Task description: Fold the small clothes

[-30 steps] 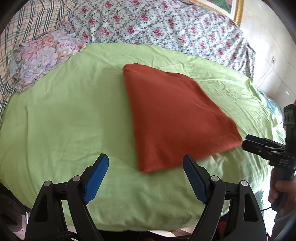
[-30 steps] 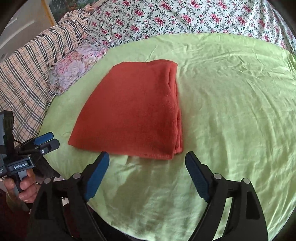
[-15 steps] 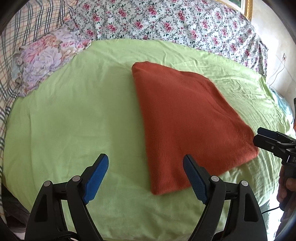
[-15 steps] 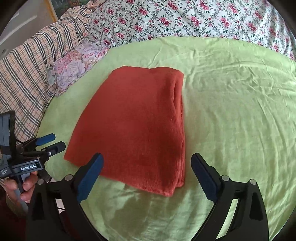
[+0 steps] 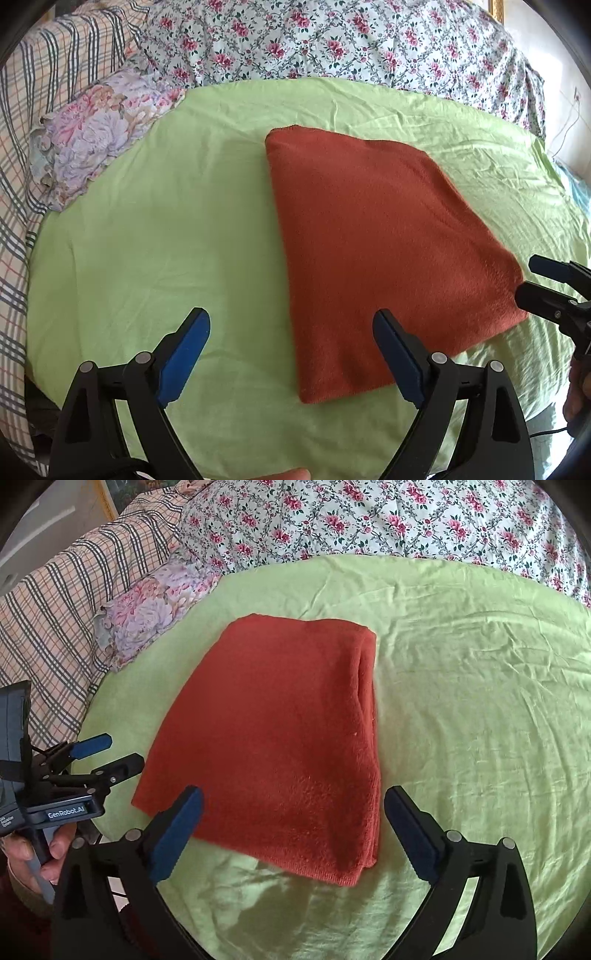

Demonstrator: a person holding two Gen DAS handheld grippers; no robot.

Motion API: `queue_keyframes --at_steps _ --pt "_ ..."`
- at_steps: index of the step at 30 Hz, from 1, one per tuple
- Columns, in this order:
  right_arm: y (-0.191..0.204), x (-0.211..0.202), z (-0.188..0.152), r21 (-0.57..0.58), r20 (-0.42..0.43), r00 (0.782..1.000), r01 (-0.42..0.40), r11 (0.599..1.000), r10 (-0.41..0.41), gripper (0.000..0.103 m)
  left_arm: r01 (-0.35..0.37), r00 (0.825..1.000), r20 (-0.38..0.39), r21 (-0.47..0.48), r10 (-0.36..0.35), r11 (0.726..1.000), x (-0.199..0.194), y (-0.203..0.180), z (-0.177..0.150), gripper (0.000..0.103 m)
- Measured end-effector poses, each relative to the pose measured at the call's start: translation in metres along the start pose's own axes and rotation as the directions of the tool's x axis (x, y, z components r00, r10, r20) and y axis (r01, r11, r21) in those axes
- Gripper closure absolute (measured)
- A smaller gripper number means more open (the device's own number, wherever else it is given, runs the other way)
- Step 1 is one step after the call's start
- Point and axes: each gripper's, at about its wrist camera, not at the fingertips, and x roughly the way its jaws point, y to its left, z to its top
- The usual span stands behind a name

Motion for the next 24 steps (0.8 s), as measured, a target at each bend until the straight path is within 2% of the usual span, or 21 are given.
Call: queue_keyframes --at_steps 9,24 --pt "0.003 -0.001 -0.009 -0.006 -0.02 1.0 -0.005 1.0 0.005 0.004 -0.03 0.999 0.01 0.017 0.03 0.999 -0.005 0.001 -0.007 0.008" --pt "0.007 0.01 0.012 -0.051 -0.029 0.999 -0.017 0.999 0.016 0.003 -0.065 0.998 0.026 0.049 0.064 0.997 -0.002 0.002 0.003 0.005"
